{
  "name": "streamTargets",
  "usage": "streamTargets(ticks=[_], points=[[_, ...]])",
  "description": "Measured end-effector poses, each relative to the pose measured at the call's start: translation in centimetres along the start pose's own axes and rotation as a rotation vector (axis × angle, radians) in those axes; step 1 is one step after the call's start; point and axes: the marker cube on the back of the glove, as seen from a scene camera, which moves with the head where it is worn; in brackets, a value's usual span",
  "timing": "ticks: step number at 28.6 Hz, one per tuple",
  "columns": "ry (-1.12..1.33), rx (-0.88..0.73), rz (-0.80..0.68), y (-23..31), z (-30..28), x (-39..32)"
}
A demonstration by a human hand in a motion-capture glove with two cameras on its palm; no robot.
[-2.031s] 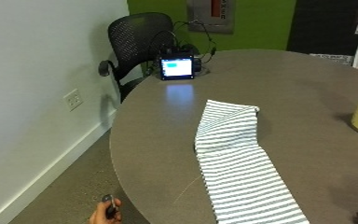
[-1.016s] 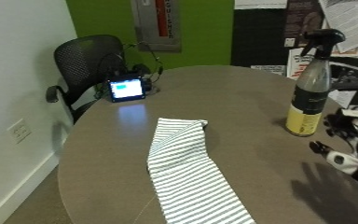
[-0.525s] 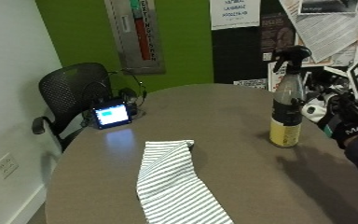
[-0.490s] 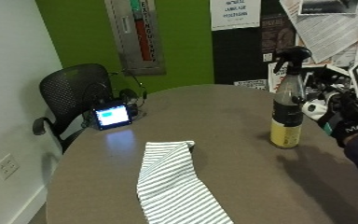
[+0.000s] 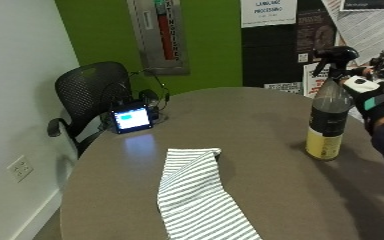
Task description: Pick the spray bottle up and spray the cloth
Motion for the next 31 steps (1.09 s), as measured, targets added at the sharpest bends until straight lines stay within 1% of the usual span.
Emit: streamTargets(ticks=[9,15,21,31], points=[[-0.101,0.009,0.013,-0.6,-1.2,1.9],[-0.136,0.069,-0.024,-0.6,-1.9,2.5],[-0.116,0.093,-0.063,-0.9,-2.1,2.7],[-0.094,0.118,-0.022,-0.3,-2.0,5.3]])
